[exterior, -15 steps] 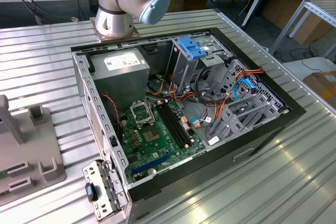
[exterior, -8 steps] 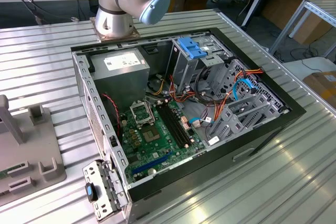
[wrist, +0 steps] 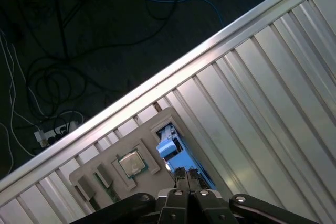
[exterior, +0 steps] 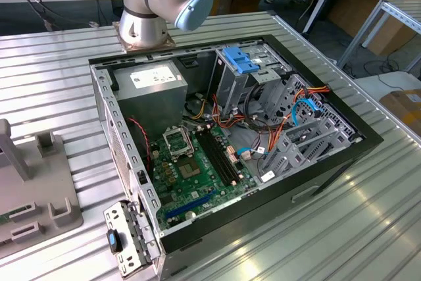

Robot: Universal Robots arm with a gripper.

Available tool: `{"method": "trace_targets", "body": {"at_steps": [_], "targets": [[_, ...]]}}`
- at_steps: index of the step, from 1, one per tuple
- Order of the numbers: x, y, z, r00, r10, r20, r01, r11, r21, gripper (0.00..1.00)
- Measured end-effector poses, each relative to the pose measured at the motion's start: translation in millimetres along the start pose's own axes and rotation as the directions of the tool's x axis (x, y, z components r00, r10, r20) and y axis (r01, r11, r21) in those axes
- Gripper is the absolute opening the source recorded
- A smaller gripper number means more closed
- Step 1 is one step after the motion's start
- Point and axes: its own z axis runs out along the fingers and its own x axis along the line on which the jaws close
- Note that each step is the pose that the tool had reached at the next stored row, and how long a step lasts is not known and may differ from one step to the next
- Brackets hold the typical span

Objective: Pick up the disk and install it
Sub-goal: 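Pick up the disk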

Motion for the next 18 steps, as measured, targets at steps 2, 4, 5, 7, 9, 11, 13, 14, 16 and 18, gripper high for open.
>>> {"method": "trace_targets", "body": {"at_steps": [2, 4, 5, 7, 9, 11, 13, 14, 16, 18], "targets": [[0.0, 0.0, 0.0, 1.0000, -0.001, -0.0001, 0.001, 1.0000, 0.0001, 0.11], [0.0, 0.0, 0.0, 1.0000, -0.002, -0.0002, 0.002, 1.0000, 0.0001, 0.11], [0.0, 0.0, 0.0, 1.0000, -0.003, -0.0004, 0.003, 1.0000, 0.0002, 0.11], [0.0, 0.0, 0.0, 1.0000, -0.004, -0.0005, 0.004, 1.0000, 0.0003, 0.11], [0.0, 0.0, 0.0, 1.0000, -0.005, -0.0006, 0.005, 1.0000, 0.0003, 0.11], [0.0, 0.0, 0.0, 1.0000, -0.006, -0.0007, 0.006, 1.0000, 0.0004, 0.11], [0.0, 0.0, 0.0, 1.0000, -0.007, -0.0009, 0.007, 1.0000, 0.0005, 0.11], [0.0, 0.0, 0.0, 1.0000, -0.008, -0.0009, 0.008, 1.0000, 0.0005, 0.11], [0.0, 0.0, 0.0, 1.0000, -0.008, -0.0010, 0.008, 1.0000, 0.0006, 0.11], [0.0, 0.0, 0.0, 1.0000, -0.009, -0.0010, 0.009, 1.0000, 0.0006, 0.11]]}}
